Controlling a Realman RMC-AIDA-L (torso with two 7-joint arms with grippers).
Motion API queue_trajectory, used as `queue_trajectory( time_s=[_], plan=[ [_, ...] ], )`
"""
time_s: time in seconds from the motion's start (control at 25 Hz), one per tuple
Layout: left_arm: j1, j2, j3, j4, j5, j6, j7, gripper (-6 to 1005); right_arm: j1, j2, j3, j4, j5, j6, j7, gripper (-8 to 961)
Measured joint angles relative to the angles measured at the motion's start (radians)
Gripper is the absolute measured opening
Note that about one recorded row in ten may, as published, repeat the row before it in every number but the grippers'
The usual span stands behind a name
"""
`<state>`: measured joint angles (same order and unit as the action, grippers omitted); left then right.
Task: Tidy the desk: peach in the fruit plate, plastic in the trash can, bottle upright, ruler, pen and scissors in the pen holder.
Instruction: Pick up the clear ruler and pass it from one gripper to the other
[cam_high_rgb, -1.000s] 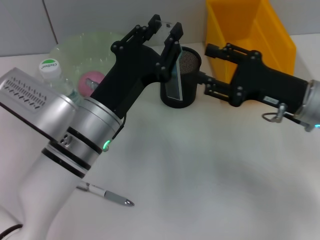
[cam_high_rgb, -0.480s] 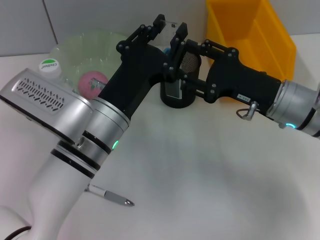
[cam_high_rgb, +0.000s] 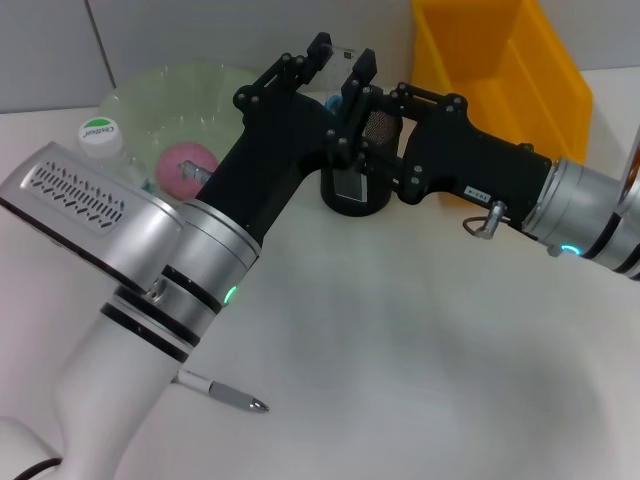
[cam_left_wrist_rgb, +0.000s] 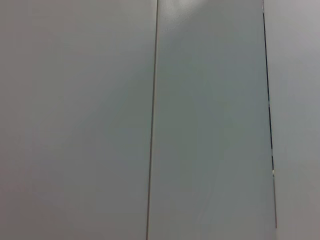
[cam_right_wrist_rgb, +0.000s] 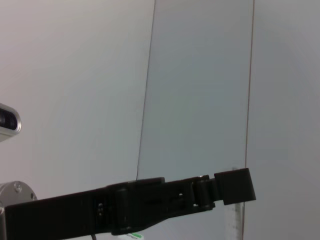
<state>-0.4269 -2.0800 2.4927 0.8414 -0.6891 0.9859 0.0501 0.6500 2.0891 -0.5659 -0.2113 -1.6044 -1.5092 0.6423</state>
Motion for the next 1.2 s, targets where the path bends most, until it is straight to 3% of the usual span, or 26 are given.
queue_trajectory(
  time_s=[0.12, 0.48, 1.2],
  plan=[
    [0.002, 0.0, 0.003, -0.002, 0.002, 0.007, -0.008, 394, 0.0, 0.0, 0.0, 0.003, 0.001, 0.0, 0.0, 592],
    [0.004, 0.0, 0.015, -0.009, 0.004, 0.017, -0.008, 395, 0.0, 0.0, -0.007, 0.018, 0.026, -0.005, -0.001, 256],
    [0.004, 0.0, 0.022, -0.008, 0.006, 0.027, -0.009, 397, 0.004, 0.0, -0.009, 0.021, 0.022, -0.01, -0.001, 119]
  ],
)
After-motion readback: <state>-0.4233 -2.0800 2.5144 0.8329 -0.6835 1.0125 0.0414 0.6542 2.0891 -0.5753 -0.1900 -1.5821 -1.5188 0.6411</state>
